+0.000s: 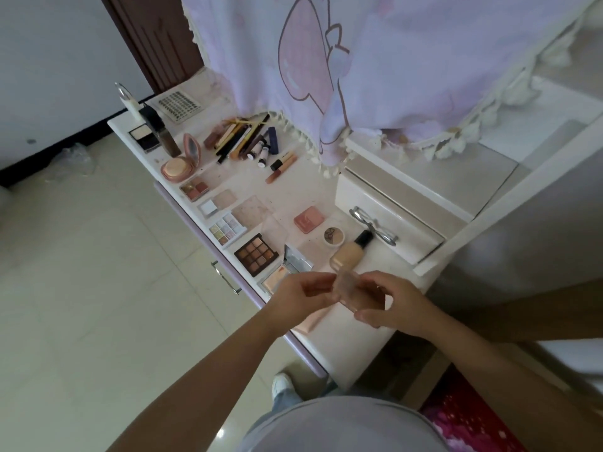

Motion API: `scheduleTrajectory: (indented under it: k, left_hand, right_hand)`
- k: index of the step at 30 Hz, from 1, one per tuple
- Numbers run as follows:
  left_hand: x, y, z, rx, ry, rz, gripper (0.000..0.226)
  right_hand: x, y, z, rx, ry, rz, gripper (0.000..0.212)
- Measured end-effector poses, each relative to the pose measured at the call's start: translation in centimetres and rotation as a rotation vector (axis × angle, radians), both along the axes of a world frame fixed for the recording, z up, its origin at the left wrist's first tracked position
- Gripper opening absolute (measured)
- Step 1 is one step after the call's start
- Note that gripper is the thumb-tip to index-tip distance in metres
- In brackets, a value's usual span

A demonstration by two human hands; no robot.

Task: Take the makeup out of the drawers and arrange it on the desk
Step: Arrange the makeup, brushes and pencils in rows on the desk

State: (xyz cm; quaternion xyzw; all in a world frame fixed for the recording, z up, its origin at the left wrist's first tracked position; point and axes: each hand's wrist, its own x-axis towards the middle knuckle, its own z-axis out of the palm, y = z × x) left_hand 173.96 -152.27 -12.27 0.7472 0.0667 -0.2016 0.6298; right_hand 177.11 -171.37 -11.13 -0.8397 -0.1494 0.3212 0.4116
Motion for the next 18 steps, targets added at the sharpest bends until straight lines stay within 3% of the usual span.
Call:
scheduleTrajectory:
  k: [9, 14, 18]
  left_hand:
    - [-1.0, 0.8, -2.1, -0.061, 0.129, 0.129, 0.039]
    - [-2.6, 1.2, -4.1, -0.005, 0.216, 0.071, 0.043]
    - [-4.7, 0.5, -5.8, 0.119, 0.282, 0.065, 0.042]
  right_hand:
    - [-0.6, 0.7, -1.7, 0.116, 0.034, -0.105, 0.029]
    - [0.0, -0.5, -2.7, 0.176, 0.303, -0.244, 0.014]
    - [-0.7, -1.0, -5.3, 0.207, 0.497, -0.424, 0.02]
